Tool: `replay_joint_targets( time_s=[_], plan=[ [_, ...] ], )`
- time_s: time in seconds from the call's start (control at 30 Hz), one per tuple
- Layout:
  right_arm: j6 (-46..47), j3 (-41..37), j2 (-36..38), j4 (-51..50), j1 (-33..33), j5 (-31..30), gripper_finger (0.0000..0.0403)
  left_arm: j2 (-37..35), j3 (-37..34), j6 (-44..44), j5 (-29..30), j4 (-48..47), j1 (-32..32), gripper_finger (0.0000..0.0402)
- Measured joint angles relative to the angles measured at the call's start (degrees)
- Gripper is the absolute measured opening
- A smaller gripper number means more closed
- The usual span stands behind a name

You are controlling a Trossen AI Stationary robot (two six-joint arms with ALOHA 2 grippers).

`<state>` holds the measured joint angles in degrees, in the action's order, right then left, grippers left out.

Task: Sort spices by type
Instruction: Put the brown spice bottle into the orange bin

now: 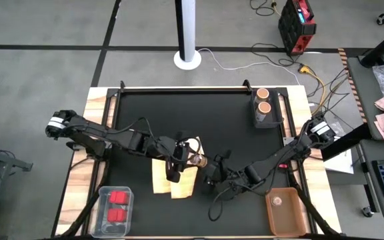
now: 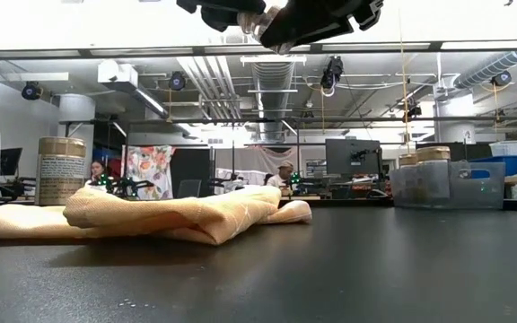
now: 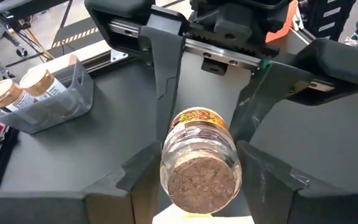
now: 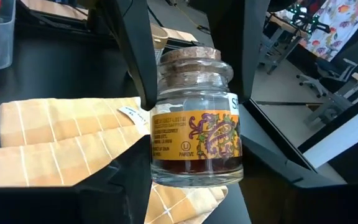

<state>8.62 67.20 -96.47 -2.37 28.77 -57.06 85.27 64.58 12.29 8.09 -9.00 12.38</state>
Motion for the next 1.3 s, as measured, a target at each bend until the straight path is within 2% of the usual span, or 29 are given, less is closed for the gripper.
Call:
replay_joint_targets(
  time_s=[0.27,0.4,0.63,0.77,0.9,1.03,1.13,1.3],
  plan=[
    [-0.3,0.0,0.1,-0.4,0.1,-0.1,0.0185,0.0,0.0,-0.7,0.3,1.2,0.0,0.0204],
    [1.6,0.0,1.0,-3.9,1.0,-0.5,0.0188,0.0,0.0,-0.6,0.9,3.1,0.0,0.0220],
    [15.8,-0.9,2.3,-17.2,5.7,-4.8,0.0186,0.0,-0.2,-0.9,3.1,3.5,0.0,0.0233],
    [25.0,-3.9,2.3,-19.3,9.4,-9.1,0.0187,0.0,-1.0,-1.7,3.7,5.3,0.0,0.0233],
    [32.2,-7.5,2.3,-19.4,13.1,-15.5,0.0188,0.0,-6.9,-2.3,3.6,17.7,0.1,0.0233],
    [34.5,-8.8,2.3,-19.2,16.1,-24.6,0.0186,0.0,-15.1,-2.3,3.4,35.7,0.8,0.0233],
    [35.5,-9.0,2.3,-19.2,17.0,-28.1,0.0187,0.0,-20.4,-2.3,2.9,47.0,1.0,0.0233],
    [37.1,-9.0,2.3,-17.7,17.0,-31.6,0.0188,1.8,-24.8,-2.9,-4.9,61.3,1.0,0.0233]
  ],
)
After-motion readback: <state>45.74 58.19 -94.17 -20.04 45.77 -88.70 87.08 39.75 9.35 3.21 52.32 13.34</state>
